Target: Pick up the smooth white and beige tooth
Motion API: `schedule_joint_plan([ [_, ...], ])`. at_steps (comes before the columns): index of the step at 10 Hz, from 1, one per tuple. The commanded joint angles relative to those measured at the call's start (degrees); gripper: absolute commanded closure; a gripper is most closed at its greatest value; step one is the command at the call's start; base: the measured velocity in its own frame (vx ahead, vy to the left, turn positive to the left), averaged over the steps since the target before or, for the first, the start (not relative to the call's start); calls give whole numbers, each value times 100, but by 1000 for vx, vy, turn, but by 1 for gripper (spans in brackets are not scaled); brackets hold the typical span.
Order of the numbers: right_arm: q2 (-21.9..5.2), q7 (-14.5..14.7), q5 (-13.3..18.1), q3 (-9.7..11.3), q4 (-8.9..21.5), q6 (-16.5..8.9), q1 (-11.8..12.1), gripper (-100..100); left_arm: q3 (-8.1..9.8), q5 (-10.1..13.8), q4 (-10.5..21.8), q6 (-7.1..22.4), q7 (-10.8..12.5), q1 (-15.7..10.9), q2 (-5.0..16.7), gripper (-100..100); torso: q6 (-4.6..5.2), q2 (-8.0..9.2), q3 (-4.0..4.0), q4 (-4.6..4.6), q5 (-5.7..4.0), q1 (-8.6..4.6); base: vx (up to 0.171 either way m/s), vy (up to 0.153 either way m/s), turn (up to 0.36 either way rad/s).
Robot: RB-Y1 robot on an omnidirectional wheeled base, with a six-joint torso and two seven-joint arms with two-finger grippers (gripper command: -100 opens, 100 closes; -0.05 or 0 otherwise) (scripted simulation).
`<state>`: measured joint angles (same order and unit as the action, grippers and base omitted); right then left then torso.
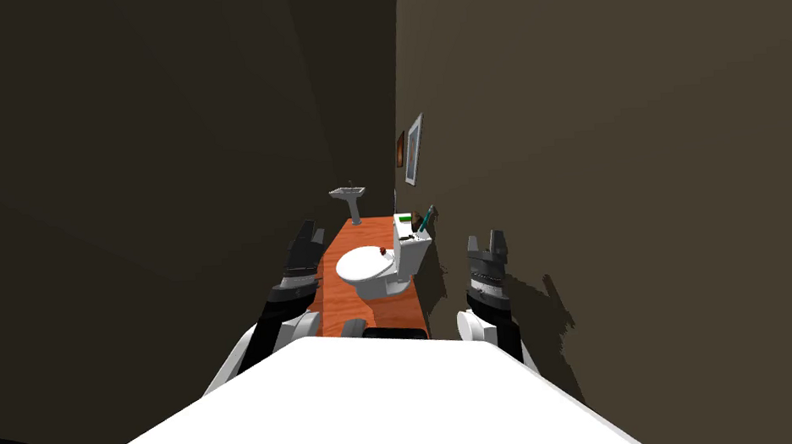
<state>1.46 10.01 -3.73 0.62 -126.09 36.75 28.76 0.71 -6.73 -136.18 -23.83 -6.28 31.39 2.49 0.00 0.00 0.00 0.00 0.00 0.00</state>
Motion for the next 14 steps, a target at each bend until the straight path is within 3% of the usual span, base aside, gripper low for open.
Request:
schedule_joint_plan([
  [1,-250,44,61,-15,47,-4,-8,-100,0,0,0,0,0,0,0,0,0,0,0,0,0,0,0,19,28],
  [4,-640,148,201,-52,148,-10,-26,-100,-1,0,0,0,0,0,-1,0,-1,-1,0,0,4,21,0,52,30],
  [14,-2242,847,1116,-325,774,-20,-162,-100,0,0,0,0,0,0,0,0,1,0,0,0,6,22,-3,68,44],
])
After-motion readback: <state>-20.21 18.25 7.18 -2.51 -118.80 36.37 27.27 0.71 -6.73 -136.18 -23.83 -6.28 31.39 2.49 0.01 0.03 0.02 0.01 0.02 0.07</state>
